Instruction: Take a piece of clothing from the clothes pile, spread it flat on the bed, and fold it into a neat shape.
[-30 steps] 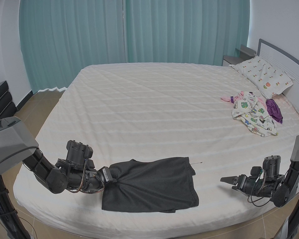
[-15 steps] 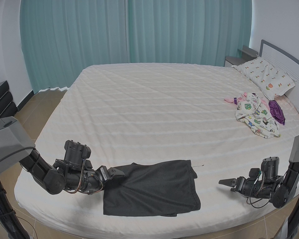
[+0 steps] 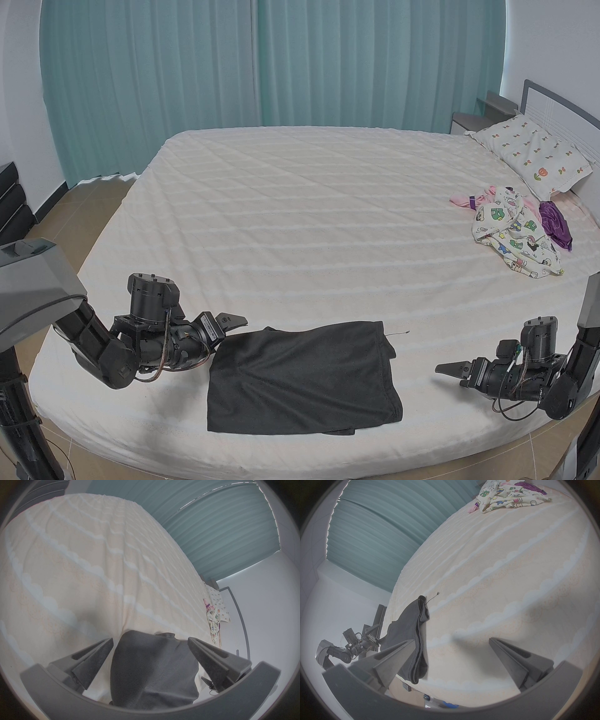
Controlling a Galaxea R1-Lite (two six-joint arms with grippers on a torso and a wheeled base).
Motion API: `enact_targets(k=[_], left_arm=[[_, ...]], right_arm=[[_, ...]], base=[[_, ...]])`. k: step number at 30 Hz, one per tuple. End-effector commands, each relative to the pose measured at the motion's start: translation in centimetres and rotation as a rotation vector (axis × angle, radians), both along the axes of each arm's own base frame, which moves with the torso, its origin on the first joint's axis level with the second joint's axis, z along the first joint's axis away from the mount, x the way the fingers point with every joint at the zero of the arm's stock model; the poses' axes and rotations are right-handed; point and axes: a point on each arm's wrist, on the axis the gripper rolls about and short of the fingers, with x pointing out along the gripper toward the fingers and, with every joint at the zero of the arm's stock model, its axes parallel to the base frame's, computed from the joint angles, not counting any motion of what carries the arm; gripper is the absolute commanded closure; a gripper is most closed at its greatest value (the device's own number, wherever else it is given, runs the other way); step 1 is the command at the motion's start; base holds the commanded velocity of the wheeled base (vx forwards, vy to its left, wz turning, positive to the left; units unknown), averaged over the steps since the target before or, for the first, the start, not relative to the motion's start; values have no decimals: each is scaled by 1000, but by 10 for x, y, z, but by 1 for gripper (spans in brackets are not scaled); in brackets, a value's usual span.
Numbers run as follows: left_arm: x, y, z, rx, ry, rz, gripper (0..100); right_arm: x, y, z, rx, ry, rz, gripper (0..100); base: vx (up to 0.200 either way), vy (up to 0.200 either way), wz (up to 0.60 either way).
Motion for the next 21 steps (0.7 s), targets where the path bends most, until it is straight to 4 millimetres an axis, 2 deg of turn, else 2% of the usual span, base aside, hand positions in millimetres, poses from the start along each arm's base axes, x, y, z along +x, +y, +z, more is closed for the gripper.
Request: enact_targets(k=[1, 9, 10, 21], left_arm=[[0, -3, -9, 9, 29, -9, 0], [-2, -17, -6, -44, 38, -5, 0], [0, -18, -5, -53, 37, 6, 100], [4, -5, -5, -63, 47, 106, 100]], right_arm=[[0, 1, -2, -2, 9, 4, 0], [1, 1, -3, 0, -3, 7, 0], [1, 2, -4, 0, -3, 10, 0], [0, 4, -4, 1, 0, 18, 0]], base=[[0, 0, 0], [0, 0, 0], [0, 0, 0], [0, 0, 0]])
